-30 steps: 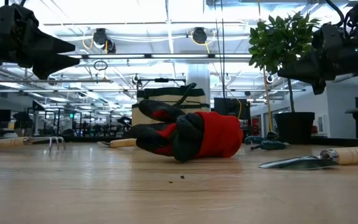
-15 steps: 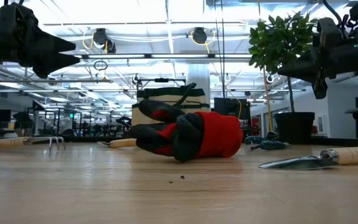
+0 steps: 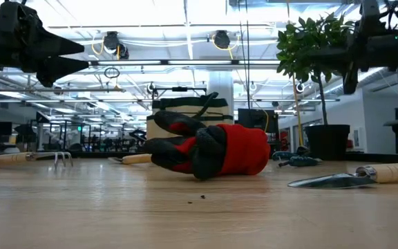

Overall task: Pick & Place Garden tools in Gardening bag
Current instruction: Put the green spray bottle into the gardening bag

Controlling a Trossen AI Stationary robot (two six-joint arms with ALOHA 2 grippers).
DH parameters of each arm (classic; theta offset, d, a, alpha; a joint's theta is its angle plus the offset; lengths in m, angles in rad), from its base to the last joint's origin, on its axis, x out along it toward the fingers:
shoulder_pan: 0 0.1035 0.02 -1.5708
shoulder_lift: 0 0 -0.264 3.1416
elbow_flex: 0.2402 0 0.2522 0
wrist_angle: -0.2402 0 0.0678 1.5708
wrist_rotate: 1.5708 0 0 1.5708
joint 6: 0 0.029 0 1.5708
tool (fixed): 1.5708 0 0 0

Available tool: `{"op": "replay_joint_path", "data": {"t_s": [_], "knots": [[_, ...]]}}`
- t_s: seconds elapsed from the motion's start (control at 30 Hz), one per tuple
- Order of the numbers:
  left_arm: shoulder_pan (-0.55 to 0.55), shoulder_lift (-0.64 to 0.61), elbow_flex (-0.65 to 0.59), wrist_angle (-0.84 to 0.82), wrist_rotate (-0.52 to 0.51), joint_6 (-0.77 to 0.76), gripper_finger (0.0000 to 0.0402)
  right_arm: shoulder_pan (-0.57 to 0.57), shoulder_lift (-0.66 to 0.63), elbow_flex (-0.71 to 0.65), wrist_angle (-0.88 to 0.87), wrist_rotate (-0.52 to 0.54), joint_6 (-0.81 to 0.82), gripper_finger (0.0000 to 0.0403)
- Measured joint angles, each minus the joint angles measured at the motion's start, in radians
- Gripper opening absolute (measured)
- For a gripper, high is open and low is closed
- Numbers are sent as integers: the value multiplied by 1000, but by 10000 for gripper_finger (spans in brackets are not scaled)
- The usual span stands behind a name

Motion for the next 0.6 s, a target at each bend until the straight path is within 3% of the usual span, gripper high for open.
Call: {"op": "replay_joint_path", "data": {"t_s": [0.13, 0.27, 0.33, 0.47, 0.6], "knots": [[0, 0, 0, 57, 0, -11, 269, 0, 0, 1, 23, 55, -63, 3], [0, 0, 0, 215, 2, -37, 269, 0, 5, 1, 17, 158, -109, 3], [-4, 0, 2, 262, 46, -11, 269, 0, 5, 1, 16, 208, -126, 4], [-22, 30, 62, 186, 106, 33, 269, 0, 5, 1, 17, 211, -177, 4], [-39, 127, 178, 2, 107, -36, 269, 0, 5, 1, 17, 212, -185, 4]]}}
